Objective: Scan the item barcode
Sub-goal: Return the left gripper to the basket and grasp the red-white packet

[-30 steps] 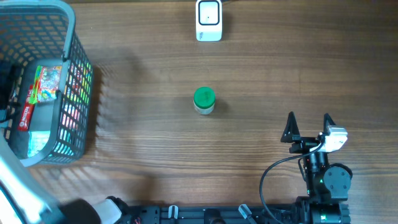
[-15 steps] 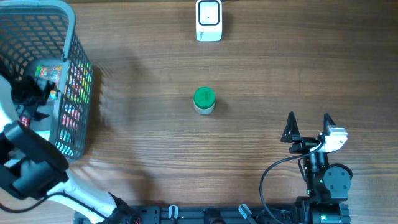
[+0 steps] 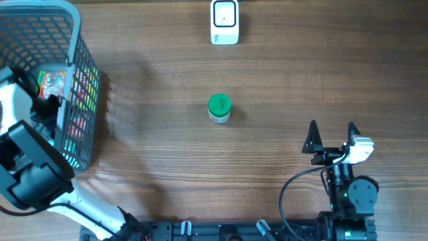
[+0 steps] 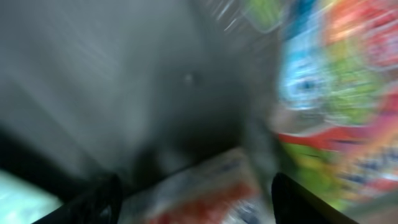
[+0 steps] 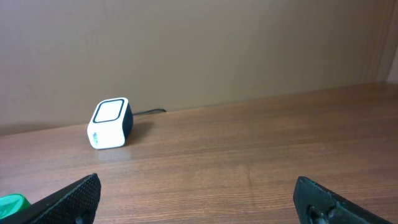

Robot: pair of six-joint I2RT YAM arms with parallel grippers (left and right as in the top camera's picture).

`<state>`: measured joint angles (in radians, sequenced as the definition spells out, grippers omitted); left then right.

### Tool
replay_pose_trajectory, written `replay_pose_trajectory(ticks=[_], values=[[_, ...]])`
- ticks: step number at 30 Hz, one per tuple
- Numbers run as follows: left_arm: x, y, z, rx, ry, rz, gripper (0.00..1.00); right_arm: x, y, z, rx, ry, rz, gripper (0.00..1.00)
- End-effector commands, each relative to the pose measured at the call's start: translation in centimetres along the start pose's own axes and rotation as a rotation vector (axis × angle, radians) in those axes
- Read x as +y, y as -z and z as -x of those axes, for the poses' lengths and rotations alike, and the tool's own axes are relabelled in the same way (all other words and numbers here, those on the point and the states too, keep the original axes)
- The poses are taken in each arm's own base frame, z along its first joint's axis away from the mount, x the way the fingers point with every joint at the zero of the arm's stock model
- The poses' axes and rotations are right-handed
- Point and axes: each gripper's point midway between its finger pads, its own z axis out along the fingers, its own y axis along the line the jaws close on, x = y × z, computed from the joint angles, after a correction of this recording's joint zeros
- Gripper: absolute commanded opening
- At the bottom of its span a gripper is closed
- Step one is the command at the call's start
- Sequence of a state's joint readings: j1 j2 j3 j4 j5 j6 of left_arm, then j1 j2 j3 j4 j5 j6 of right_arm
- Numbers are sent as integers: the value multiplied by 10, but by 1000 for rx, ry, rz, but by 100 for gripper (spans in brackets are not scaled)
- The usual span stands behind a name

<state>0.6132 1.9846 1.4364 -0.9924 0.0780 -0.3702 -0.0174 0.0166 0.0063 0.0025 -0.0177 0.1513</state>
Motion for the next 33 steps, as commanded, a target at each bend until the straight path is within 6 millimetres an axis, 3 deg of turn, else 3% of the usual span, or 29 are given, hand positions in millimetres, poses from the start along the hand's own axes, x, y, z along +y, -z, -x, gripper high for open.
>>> replay_pose_trajectory(ticks=[1, 3, 8, 9, 16, 20, 23, 25, 29, 33], values=[[6, -18, -15, 51, -16, 17, 76, -1, 0, 0, -2, 18, -9, 99], [7, -17, -19, 70, 15, 17, 86, -1, 0, 0, -2, 18, -9, 100], [10, -17, -27, 99, 55, 32, 91, -1, 0, 0, -2, 18, -9, 100], [12, -16, -30, 112, 65, 39, 99, -1, 0, 0, -2, 18, -9, 100], [17, -14, -42, 157, 120, 67, 100, -1, 0, 0, -2, 17, -9, 100], [18, -14, -44, 167, 122, 70, 90, -1, 0, 0, -2, 18, -9, 100], [19, -13, -40, 150, 122, 78, 65, -1, 0, 0, -2, 18, -9, 100], [19, -9, -34, 129, 120, 80, 62, -1, 0, 0, -2, 18, -9, 100], [9, 16, -16, 73, 115, 58, 61, -1, 0, 0, -2, 18, -9, 100], [-11, 89, 12, -54, 105, -10, 64, -1, 0, 0, -2, 18, -9, 100]])
